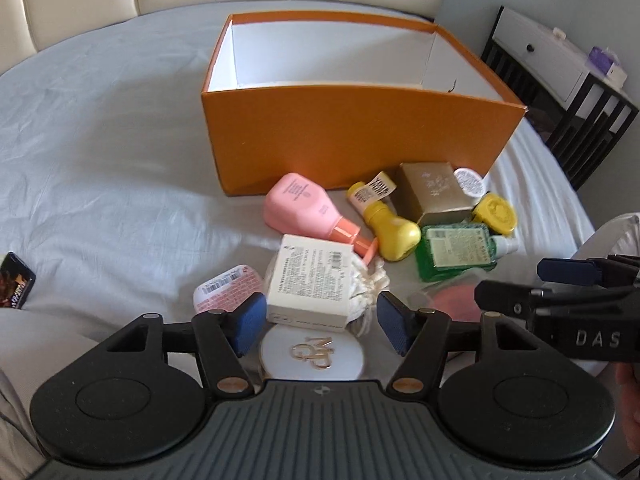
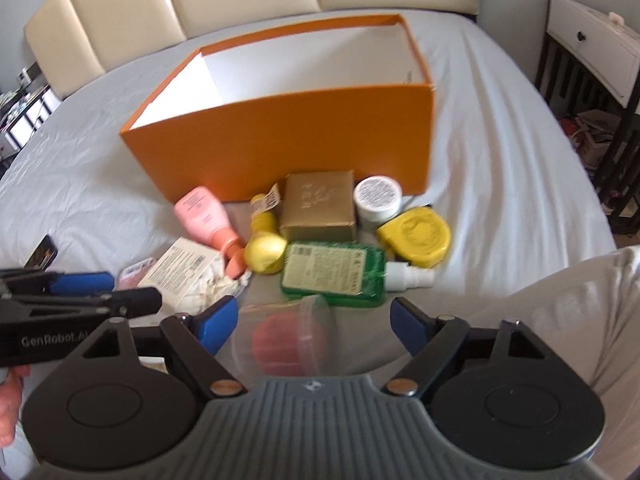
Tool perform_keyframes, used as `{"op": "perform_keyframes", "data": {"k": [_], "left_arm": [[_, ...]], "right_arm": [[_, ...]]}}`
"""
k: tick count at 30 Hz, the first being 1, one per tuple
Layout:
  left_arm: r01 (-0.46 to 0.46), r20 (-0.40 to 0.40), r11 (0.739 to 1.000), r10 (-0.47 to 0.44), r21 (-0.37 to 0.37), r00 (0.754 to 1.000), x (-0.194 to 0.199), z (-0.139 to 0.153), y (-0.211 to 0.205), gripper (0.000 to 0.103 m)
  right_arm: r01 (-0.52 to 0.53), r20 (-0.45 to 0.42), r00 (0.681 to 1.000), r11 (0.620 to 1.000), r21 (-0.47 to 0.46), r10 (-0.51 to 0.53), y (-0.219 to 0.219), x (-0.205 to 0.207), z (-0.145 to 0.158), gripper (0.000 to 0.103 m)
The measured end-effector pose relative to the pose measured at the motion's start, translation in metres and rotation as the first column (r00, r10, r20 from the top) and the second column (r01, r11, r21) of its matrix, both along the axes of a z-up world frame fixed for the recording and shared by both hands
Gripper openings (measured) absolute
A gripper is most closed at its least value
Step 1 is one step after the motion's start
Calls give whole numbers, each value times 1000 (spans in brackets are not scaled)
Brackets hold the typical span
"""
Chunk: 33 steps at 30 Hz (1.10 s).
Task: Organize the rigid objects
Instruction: 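Close the right tool on the clear cup with pink ball while left tool approaches white package, then grasp the white barcode-labelled package with the left tool and lift it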
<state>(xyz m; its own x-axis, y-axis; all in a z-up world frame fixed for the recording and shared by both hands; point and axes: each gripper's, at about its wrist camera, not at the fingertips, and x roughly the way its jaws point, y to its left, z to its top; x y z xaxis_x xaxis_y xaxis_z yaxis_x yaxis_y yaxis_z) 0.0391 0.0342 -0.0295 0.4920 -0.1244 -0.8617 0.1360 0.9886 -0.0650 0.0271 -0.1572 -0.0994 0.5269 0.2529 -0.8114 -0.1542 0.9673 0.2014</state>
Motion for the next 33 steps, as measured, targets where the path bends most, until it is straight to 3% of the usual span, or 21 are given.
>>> {"op": "perform_keyframes", "data": {"k": [11, 14, 22, 33], "left_arm": [[7, -102, 1000, -10, -22, 995, 20, -11, 8, 86], [34, -120, 999, -34, -7, 992, 28, -15, 2, 88], [113, -215, 993, -103, 31, 971, 51, -32, -13, 96], [161, -297, 983, -129, 84, 946, 76, -54, -26, 98]], "right_arm": [[-102, -84, 992, 989, -105, 93, 33, 13, -22, 77], [-118, -114, 988, 986, -120, 104, 35, 18, -31, 60], [-137, -143, 982, 985, -105, 122, 25, 28, -29, 60], [-159, -155, 978, 979, -127, 139, 29, 34, -28, 62]]}}
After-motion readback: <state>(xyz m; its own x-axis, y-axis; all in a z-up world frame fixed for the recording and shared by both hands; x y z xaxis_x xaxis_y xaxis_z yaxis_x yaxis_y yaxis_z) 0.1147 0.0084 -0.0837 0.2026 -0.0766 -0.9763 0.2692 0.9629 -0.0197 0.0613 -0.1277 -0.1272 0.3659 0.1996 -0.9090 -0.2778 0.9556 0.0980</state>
